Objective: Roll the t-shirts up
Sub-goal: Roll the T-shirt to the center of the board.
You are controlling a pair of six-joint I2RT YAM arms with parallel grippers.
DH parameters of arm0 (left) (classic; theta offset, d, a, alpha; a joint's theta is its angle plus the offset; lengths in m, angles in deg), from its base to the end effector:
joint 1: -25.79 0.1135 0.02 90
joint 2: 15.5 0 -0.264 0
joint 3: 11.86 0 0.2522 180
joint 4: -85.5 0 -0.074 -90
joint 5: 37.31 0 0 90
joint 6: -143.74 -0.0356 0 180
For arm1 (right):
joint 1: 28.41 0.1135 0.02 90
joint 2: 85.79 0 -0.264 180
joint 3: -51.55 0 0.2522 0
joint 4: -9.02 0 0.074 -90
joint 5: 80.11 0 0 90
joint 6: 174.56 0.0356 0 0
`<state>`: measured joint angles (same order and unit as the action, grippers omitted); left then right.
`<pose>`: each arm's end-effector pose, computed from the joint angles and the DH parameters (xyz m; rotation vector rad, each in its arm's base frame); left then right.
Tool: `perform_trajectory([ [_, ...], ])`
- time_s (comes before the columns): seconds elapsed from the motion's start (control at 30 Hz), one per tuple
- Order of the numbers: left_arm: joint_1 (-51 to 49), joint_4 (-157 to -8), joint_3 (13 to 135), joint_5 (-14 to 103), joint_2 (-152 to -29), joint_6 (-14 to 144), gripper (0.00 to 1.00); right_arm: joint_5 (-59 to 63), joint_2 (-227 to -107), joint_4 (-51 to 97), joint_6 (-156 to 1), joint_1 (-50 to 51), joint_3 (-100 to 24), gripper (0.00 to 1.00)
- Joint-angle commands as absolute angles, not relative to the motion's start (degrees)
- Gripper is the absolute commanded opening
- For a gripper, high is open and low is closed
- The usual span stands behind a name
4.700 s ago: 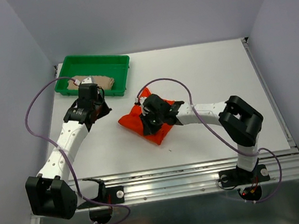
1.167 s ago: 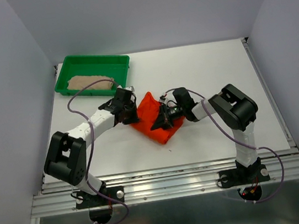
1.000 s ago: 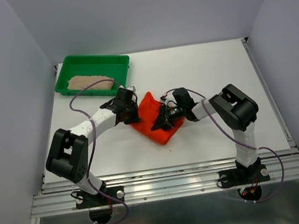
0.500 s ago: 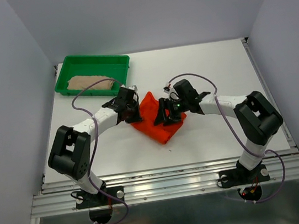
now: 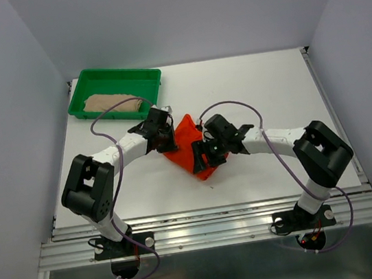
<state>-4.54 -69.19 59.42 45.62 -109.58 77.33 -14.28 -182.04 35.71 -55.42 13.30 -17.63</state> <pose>0.2949 -0.1776 0.1977 0.2047 2.4766 -0.5679 0.2413 0.2346 0.1753 -0.4830 2.6595 0.9819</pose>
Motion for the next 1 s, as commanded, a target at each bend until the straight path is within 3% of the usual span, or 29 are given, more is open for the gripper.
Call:
perform_trajectory([
  [0.0,-4.89,-70.11,61.58,45.48,-109.54,76.68,0.00,-8.22,-180.89,38.95,-57.76,15.62,-20.66,0.74],
  [0.17,-4.89,-69.93,61.67,45.75,-109.54,76.59,0.00,-6.81,-181.94,39.74,-57.93,17.03,-22.24,0.75],
  [0.27,-4.89,-69.93,61.67,45.75,-109.54,76.50,0.00,-7.16,-183.17,39.05,-57.58,17.55,-21.72,0.70],
  [0.5,-4.89,-69.58,61.84,45.83,-109.54,76.33,0.00,-9.36,-185.64,36.93,-55.48,17.55,-20.31,0.42],
  [0.73,-4.80,-68.97,61.76,46.27,-108.84,76.24,0.00,-16.28,-185.11,32.63,-53.28,17.03,-18.73,0.06],
  [0.97,-4.80,-68.96,61.23,46.10,-108.13,76.15,0.00,-22.36,-184.93,26.39,-50.91,15.18,-14.61,0.01],
])
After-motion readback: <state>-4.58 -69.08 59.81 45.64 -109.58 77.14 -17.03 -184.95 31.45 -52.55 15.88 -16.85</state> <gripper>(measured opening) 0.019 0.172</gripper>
